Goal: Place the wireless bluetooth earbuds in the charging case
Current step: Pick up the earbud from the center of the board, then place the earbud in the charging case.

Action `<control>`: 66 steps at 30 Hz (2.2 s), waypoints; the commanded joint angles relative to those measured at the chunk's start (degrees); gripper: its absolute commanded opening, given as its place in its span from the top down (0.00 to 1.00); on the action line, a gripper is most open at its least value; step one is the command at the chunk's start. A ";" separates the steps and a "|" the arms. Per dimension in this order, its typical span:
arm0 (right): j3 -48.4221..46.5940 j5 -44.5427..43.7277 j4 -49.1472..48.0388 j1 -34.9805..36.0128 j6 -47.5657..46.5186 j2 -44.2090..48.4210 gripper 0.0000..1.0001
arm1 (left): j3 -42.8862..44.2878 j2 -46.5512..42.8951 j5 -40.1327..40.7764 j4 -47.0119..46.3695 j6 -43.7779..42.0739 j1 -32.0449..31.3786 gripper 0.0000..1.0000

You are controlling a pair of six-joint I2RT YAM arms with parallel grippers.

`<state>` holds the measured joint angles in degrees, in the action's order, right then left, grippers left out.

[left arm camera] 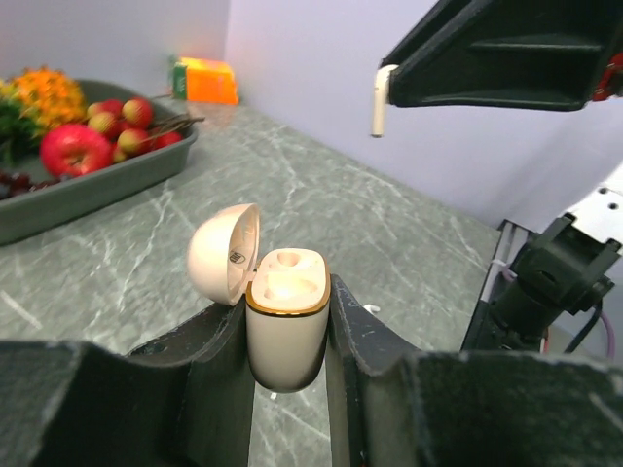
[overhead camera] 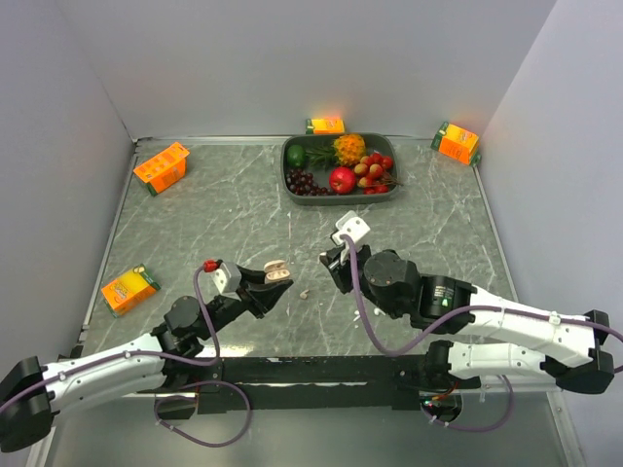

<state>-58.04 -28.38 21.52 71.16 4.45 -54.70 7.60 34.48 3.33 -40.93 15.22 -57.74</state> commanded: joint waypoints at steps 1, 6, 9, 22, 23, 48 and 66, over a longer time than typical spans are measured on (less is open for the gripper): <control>3.71 -4.58 -13.77 2.58 -3.48 2.31 1.00 | -0.39 2.69 -5.17 -14.52 -2.56 -0.18 0.99; 5.22 -4.58 -19.58 5.48 -3.74 1.26 1.00 | -0.30 5.60 -6.76 -18.57 -3.09 -0.19 0.99; 5.13 -4.31 -21.25 6.53 -3.13 0.56 1.00 | 0.05 6.56 -7.29 -19.28 -2.83 -0.19 0.99; 1.53 0.08 -23.10 10.67 -3.92 -4.19 1.00 | -0.91 6.13 -7.90 -19.54 -3.62 -0.27 0.99; 1.61 0.34 -23.27 11.28 -3.92 -4.28 1.00 | -1.00 6.04 -7.99 -19.63 -3.62 -0.27 0.99; -0.49 -4.22 -24.15 11.90 -3.83 -9.81 1.00 | -1.18 5.07 -7.55 -19.19 -2.30 -0.27 0.99; -1.37 -6.69 -23.36 14.10 -3.92 -11.75 1.00 | -1.18 4.63 -6.59 -18.93 -2.13 -0.18 0.99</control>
<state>-56.36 -34.13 -0.75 84.25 0.75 -66.67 6.09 39.88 -3.62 -56.60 12.80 -57.74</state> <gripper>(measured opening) 0.250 0.324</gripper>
